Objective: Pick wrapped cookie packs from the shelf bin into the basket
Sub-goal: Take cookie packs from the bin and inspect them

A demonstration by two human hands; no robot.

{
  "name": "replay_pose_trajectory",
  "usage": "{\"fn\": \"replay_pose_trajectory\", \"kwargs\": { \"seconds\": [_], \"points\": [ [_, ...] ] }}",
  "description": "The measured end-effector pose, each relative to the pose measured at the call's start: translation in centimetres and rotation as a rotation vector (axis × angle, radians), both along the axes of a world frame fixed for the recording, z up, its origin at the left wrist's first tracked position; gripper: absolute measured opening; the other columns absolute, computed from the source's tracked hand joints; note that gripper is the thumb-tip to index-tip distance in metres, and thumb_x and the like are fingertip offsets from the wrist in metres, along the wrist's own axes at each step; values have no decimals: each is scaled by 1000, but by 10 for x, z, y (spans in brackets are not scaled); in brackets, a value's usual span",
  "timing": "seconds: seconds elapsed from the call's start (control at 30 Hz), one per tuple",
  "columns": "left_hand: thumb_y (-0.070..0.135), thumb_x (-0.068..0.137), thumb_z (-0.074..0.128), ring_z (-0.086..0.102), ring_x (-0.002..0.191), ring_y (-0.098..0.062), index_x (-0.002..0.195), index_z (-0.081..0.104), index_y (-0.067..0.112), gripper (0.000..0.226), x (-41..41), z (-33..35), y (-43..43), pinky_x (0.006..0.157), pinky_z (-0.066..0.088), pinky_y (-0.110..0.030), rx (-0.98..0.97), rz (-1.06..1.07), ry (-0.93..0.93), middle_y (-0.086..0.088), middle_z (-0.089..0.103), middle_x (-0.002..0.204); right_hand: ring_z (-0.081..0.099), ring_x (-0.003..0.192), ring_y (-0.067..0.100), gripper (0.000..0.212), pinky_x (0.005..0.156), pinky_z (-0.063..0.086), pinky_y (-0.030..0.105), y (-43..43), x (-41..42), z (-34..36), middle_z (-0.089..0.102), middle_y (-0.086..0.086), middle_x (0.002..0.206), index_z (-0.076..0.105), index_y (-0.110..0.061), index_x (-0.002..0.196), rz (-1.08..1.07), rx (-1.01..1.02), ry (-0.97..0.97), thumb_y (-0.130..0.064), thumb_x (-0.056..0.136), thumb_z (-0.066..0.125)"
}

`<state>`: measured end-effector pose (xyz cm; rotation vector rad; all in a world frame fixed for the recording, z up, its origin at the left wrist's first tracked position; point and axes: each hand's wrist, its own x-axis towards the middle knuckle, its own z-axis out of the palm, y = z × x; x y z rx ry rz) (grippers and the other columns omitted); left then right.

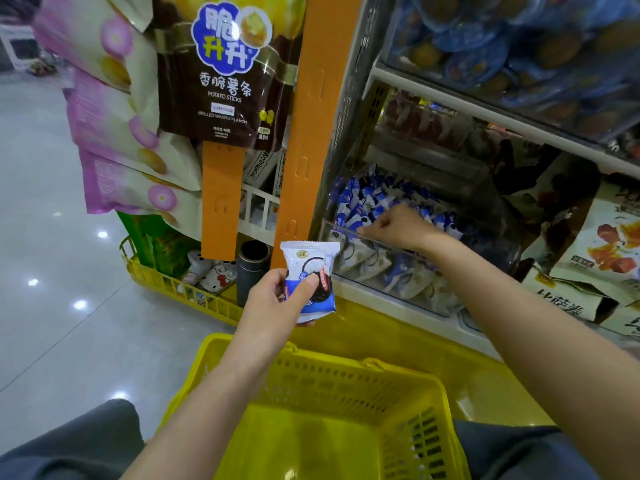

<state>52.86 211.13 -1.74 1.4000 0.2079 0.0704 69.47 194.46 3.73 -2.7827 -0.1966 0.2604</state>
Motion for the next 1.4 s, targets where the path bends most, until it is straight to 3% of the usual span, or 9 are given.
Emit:
{"fn": "replay_pose_trajectory", "kwargs": {
  "seconds": [0.17, 0.3, 0.5, 0.67, 0.8, 1.03, 1.17, 1.27, 1.4],
  "points": [
    [24, 90, 56, 67, 64, -2, 89, 54, 30, 6, -8, 1, -3, 51, 52, -17, -23, -12, 20, 5, 67, 90, 49, 62, 20, 30, 61, 39, 31, 10, 1, 0, 48, 11, 64, 51, -13, 65, -8, -48, 32, -33, 85, 62],
    [25, 92, 53, 64, 61, -10, 107, 55, 17, 17, -10, 0, -3, 45, 47, -14, -51, 25, 83, -5, 65, 98, 63, 79, 20, 17, 64, 52, 27, 10, -6, 7, 65, 9, 85, 66, -9, 80, -84, 219, 7, -25, 86, 64],
    [26, 95, 49, 63, 66, -15, 119, 51, 12, 28, -10, 0, -3, 46, 51, -19, -156, 26, 189, -10, 63, 107, 63, 73, 11, 10, 65, 52, 23, -1, -44, 33, 66, 2, 82, 63, -16, 87, -136, 553, -430, -26, 88, 61],
    [49, 86, 45, 71, 76, -16, 101, 62, 25, 33, -13, 6, -12, 55, 57, -27, -381, -81, 125, 4, 74, 86, 60, 58, 6, 14, 53, 52, 17, -1, -107, 34, 64, -1, 67, 62, -17, 74, -36, 885, 54, -20, 88, 61],
    [51, 72, 55, 67, 100, -17, 112, 65, 21, 50, -18, 6, -16, 83, 54, -33, -343, -282, 63, -2, 71, 108, 59, 53, -1, 9, 51, 50, 15, 1, -149, 8, 62, -3, 65, 61, -11, 78, 57, 841, 336, -12, 88, 60],
    [25, 88, 57, 66, 101, -14, 118, 59, 24, 30, -29, 2, -17, 87, 53, -29, -142, -372, 34, 3, 70, 110, 56, 73, 6, 24, 65, 52, 23, -6, -147, -7, 57, -2, 92, 55, -17, 111, 11, 693, -5, -24, 89, 58],
    [25, 86, 61, 67, 97, -8, 112, 61, 25, 26, -32, 7, -16, 76, 53, -16, -15, -465, 45, 7, 72, 104, 61, 71, -4, 23, 57, 51, 13, -11, -139, 1, 67, -8, 91, 65, -16, 105, 155, 557, 229, -31, 90, 57],
    [27, 87, 58, 67, 99, -11, 112, 63, 21, 26, -33, 8, -14, 84, 53, -23, -51, -451, 65, 3, 72, 104, 64, 66, 1, 14, 56, 52, 15, -14, -137, 1, 68, 3, 81, 66, -10, 90, 98, 714, 240, -21, 90, 58],
    [28, 88, 58, 67, 97, -17, 108, 65, 18, 24, -29, 11, -6, 87, 52, -30, -47, -294, 93, -2, 73, 101, 69, 76, 13, 15, 64, 57, 23, -19, -140, 3, 71, 7, 91, 58, -8, 101, -19, 933, 265, -17, 88, 59]
  ]
}}
